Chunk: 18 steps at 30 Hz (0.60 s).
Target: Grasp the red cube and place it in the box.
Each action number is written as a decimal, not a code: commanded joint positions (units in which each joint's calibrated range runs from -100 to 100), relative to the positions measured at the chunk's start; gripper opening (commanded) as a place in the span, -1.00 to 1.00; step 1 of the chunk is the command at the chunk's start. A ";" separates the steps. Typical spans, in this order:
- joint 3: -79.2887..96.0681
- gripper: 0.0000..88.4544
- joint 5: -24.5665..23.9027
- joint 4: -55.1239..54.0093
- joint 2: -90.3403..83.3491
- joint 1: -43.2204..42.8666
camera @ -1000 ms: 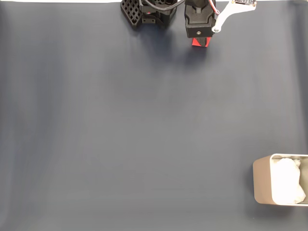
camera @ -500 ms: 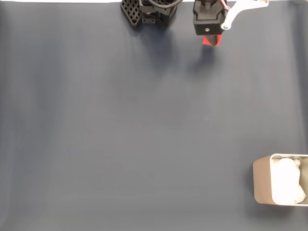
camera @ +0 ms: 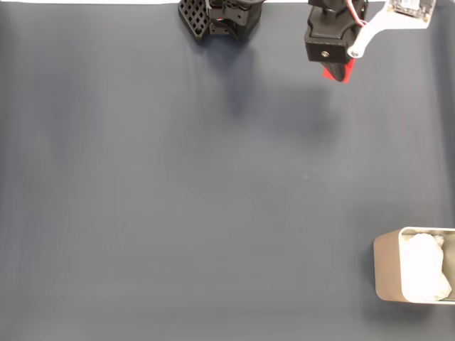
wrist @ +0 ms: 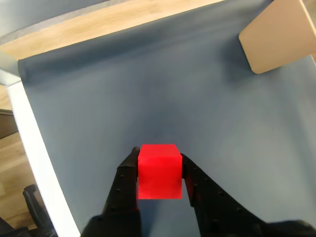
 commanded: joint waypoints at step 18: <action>-30.16 -0.90 -1.03 -4.08 22.76 10.35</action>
